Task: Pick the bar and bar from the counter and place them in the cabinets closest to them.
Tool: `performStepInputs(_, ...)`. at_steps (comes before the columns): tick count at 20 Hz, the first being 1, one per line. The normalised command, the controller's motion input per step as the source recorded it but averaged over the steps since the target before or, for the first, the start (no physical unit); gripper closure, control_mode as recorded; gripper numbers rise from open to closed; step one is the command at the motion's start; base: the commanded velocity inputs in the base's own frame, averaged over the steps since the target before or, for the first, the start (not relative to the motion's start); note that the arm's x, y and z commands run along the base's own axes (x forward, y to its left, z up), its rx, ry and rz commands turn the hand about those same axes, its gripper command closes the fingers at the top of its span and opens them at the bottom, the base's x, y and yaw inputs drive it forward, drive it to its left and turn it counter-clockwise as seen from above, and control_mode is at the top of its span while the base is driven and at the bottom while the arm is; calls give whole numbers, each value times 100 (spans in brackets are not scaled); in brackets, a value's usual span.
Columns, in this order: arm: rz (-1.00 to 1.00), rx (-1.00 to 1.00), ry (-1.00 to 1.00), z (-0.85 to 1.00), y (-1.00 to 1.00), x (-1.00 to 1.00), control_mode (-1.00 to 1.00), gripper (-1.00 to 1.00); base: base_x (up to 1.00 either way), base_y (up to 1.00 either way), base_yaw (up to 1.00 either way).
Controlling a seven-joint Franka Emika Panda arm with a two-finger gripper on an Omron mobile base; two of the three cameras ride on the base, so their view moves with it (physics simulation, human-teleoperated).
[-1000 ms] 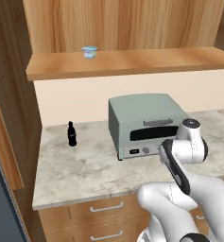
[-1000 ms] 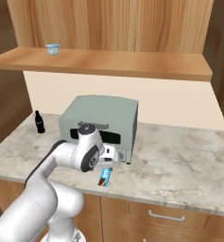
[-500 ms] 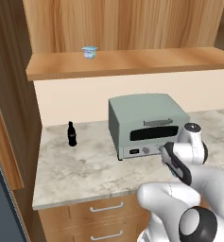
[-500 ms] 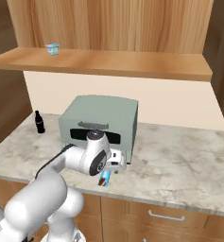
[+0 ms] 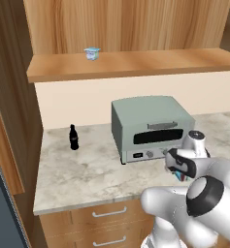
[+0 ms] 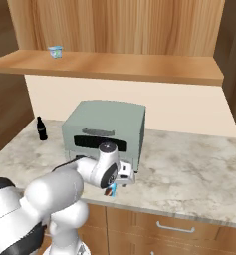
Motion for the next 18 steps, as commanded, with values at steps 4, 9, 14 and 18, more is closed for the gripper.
performStepInputs(4, 0, 1, 1, -40, 12, 8, -100, -100, 0, 0, 0)
performStepInputs(9, 0, 0, 1, -17, 5, 2, -100, 100, 0, 0, 0)
performStepInputs(14, 0, 1, 0, 12, 0, 0, -100, 100, 0, 0, 0)
performStepInputs(18, -1, 2, 0, 48, 0, 0, -100, 100, 0, 0, 0)
